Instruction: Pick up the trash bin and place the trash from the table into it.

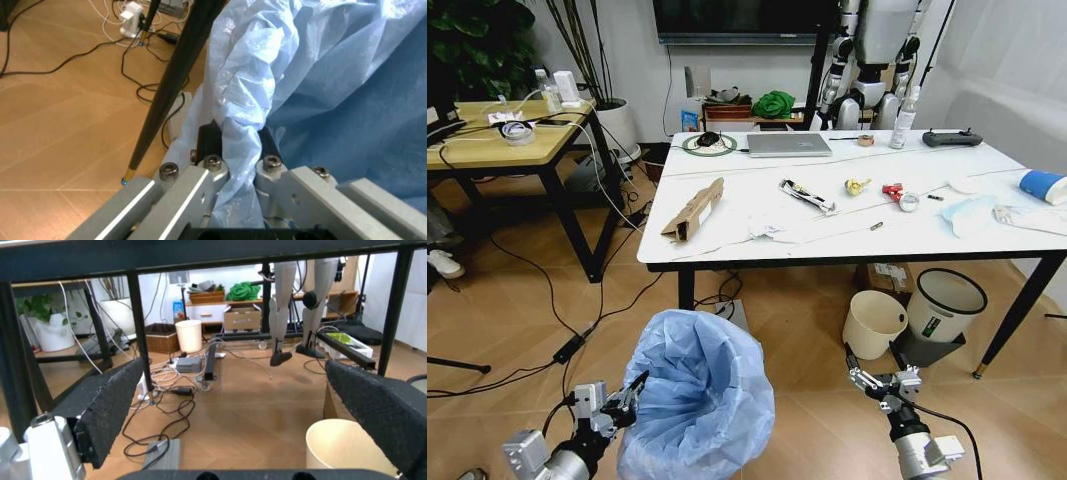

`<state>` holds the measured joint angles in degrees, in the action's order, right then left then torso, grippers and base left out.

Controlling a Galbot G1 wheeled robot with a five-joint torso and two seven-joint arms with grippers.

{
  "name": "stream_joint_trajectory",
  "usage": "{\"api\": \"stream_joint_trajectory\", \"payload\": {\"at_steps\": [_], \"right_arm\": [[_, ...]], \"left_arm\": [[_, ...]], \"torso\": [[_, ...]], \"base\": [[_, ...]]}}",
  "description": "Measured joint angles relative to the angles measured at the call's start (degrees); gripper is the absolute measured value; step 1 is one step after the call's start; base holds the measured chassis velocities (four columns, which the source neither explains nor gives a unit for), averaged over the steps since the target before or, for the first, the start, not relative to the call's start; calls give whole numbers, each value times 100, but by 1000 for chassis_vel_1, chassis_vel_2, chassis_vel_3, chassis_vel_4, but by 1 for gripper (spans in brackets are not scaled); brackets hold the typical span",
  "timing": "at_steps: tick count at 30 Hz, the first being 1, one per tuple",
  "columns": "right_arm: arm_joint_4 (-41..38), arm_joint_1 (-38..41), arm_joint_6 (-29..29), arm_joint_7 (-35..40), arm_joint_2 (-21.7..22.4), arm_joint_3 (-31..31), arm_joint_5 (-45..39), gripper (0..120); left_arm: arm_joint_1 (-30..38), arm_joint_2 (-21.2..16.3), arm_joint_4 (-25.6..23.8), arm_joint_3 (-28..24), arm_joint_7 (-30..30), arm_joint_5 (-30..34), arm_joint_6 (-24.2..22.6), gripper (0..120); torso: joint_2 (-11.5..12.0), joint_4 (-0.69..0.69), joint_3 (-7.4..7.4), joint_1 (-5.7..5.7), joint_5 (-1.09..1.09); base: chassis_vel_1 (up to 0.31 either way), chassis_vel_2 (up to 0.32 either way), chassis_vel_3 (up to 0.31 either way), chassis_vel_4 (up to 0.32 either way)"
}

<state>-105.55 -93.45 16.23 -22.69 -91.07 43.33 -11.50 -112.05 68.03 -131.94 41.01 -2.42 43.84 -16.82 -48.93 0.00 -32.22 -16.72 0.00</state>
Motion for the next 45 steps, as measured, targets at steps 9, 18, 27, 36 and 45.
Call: {"api": "stream_joint_trajectory", "payload": {"at_steps": [9,18,27,36,45], "right_arm": [[-352,-7,123,26,58,142,86,100],[-383,-30,51,41,95,137,46,100],[-325,-2,144,37,73,132,63,100],[-345,-11,153,29,60,123,68,100],[-312,-2,153,24,57,105,70,100]], "left_arm": [[16,-6,32,21,0,2,3,0],[22,3,27,20,1,10,2,0],[24,15,27,13,-1,-1,2,0],[42,20,46,-12,-5,-21,4,0],[61,21,93,1,-20,-63,54,0]], "torso": [[-251,0,-142,-109,0],[-464,0,-262,-201,0],[-717,0,-410,-306,0],[-961,0,-543,-418,0],[-1206,0,-678,-526,0]], "base": [[0,0,0,0],[0,0,0,0],[0,0,0,0],[0,0,0,0],[0,0,0,0]]}}
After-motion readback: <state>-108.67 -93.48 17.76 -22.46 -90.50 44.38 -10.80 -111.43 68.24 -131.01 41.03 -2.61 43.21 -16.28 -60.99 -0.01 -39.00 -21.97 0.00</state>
